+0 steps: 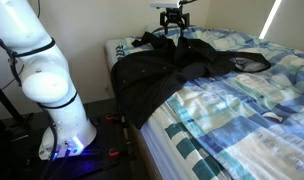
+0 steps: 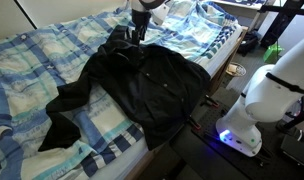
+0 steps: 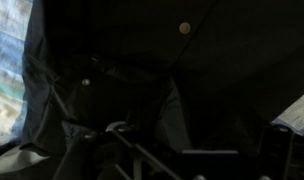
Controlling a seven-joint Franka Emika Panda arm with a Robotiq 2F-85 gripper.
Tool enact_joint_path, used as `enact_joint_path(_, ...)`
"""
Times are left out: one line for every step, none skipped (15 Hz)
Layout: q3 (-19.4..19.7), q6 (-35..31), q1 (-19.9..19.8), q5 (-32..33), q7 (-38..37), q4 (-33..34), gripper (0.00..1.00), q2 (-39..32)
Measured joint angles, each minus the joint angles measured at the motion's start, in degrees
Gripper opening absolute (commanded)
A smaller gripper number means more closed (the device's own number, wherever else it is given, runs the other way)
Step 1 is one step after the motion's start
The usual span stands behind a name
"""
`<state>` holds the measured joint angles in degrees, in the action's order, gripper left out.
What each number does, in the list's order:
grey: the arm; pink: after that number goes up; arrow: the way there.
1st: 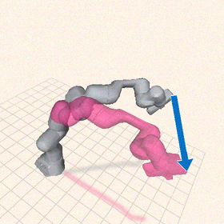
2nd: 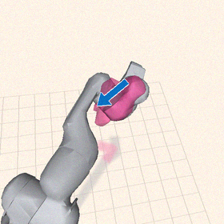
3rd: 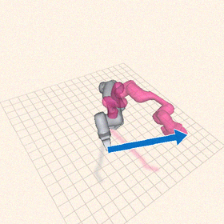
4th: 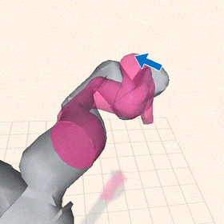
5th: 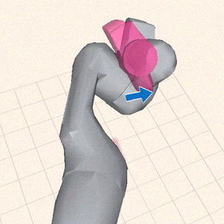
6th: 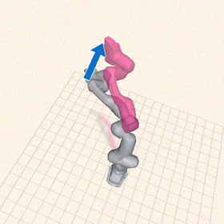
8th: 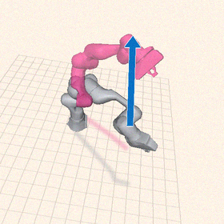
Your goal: Bring the left sleeve to the middle of the shirt
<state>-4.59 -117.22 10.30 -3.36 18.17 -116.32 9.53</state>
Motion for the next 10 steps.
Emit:
enact_joint_path(0.0, 0.0, 0.0, 0.0, 0.0, 0.0, 1.0, -0.02)
enact_joint_path(0.0, 0.0, 0.0, 0.0, 0.0, 0.0, 1.0, -0.02)
enact_joint_path(0.0, 0.0, -0.01, 0.0, 0.0, 0.0, 1.0, -0.02)
enact_joint_path(0.0, 0.0, -0.02, 0.0, 0.0, 0.0, 1.0, -0.03)
enact_joint_path(-0.1, -0.28, 0.02, 0.0, 0.41, 0.0, 1.0, -0.06)
enact_joint_path(-0.36, -0.97, 0.11, -0.03, 1.5, 0.05, 1.0, -0.14)
enact_joint_path(-0.72, -1.83, 0.34, -0.05, 3.23, 0.3, 1.0, -0.34)
enact_joint_path(-1.01, -2.61, 0.76, -0.11, 4.99, 0.75, 1.0, -0.63)
enact_joint_path(-1.38, -3.31, 1.24, -0.24, 6.92, 1.52, 1.0, -1.06)
enact_joint_path(-1.98, -4.06, 1.81, -0.4, 8.58, 2.3, 1.0, -1.6)
